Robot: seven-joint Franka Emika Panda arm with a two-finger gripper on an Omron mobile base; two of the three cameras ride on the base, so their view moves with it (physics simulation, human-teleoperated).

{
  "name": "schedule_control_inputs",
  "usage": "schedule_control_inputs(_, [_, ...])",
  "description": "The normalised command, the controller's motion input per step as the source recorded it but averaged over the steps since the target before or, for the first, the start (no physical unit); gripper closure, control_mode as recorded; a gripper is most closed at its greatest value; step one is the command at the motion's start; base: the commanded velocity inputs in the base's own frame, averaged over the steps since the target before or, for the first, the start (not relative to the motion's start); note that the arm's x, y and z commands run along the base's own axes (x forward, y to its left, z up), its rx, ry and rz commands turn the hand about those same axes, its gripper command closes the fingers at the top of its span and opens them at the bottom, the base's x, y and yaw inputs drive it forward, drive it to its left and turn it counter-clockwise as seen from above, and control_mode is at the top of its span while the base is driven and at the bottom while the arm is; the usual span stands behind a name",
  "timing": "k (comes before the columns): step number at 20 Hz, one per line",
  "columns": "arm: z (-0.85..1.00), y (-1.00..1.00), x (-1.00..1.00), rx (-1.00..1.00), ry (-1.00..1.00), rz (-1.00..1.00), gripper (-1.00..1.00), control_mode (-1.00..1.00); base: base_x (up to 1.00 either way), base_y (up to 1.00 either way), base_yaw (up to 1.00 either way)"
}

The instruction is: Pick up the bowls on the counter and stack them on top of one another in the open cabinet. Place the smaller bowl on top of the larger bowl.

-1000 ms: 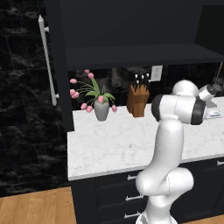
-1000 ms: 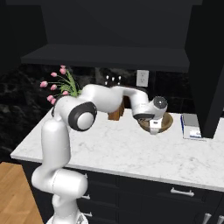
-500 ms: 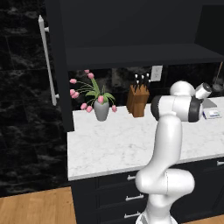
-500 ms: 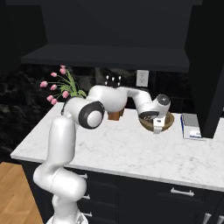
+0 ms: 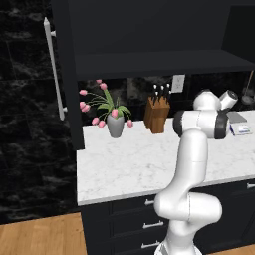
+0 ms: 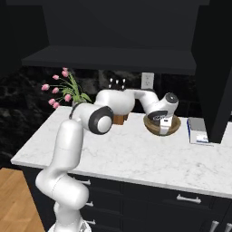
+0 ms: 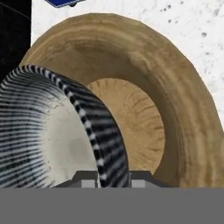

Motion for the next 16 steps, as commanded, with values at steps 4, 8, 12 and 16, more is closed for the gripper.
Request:
schedule_control_inputs(4, [-0.07,0.0,0.0,0.0,-0.09,0.0,-1.0,-1.0,0.0,0.0,0.0])
schedule_control_inputs(8, [0.09,0.0,-0.02,0.0,-0.03,0.0,-1.0,-1.0,0.0,0.0,0.0])
schedule_control_inputs(12, [0.33,0.0,-0.02,0.0,0.0,0.0,-1.0,-1.0,0.0,0.0,0.0])
schedule_control_inputs(16, [0.16,0.0,-0.05,0.0,0.0,0.0,-1.0,-1.0,0.0,0.0,0.0])
